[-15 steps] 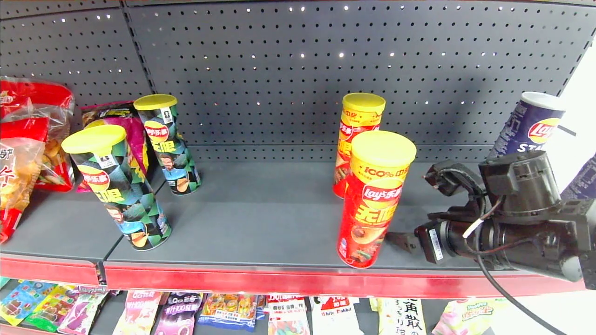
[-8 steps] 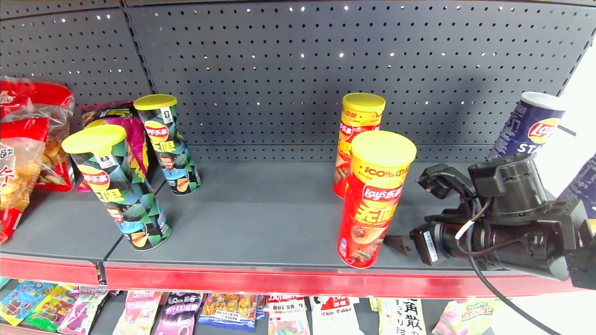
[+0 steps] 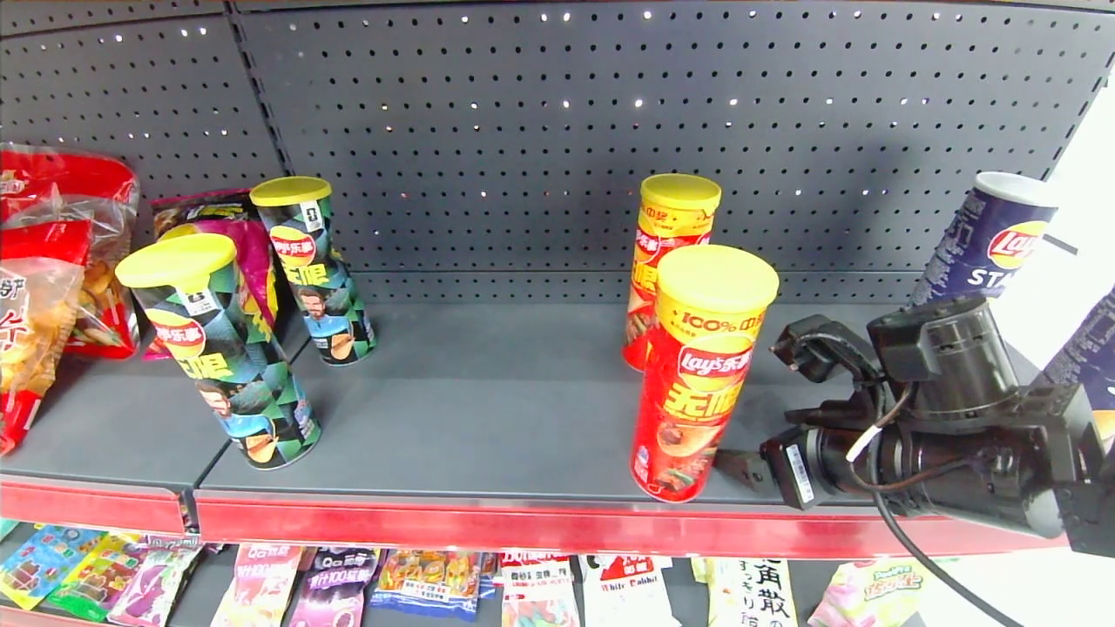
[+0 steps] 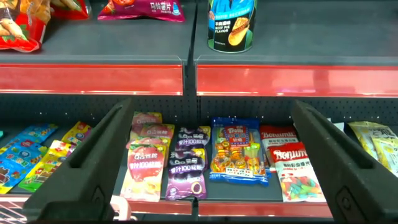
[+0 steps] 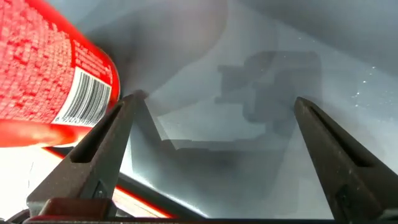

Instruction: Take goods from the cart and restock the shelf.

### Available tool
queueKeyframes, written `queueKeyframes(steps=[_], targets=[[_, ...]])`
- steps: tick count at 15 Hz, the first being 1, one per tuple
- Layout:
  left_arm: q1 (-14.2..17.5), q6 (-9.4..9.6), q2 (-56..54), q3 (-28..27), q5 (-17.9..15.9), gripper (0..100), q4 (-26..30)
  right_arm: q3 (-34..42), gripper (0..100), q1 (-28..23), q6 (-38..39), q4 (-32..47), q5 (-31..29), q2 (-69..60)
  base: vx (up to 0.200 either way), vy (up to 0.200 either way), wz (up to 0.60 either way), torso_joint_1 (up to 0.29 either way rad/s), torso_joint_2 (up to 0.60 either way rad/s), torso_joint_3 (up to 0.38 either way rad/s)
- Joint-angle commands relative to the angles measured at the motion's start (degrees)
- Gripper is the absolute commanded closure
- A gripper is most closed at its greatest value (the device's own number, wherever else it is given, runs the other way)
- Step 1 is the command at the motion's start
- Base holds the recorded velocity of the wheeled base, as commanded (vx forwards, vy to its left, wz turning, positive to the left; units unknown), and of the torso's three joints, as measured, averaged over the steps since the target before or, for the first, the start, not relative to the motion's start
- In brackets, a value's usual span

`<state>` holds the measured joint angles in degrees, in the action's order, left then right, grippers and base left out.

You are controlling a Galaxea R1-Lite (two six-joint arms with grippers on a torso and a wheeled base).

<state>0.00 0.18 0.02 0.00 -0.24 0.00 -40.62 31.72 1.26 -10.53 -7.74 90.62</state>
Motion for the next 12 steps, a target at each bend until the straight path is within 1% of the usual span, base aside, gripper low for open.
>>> queueKeyframes(steps=[1,12], targets=[[0.0,-0.01,0.0,0.0,0.0,0,0.0,0.7,0,0.6,0.0,0.2,0.0,-0.3,0.0,0.0,0.0,0.0,0.0,0.0],[0.0,-0.01,0.0,0.0,0.0,0,0.0,1.5,0,2.6,0.2,0.2,0.0,-0.3,0.0,0.0,0.0,0.0,0.0,0.0]])
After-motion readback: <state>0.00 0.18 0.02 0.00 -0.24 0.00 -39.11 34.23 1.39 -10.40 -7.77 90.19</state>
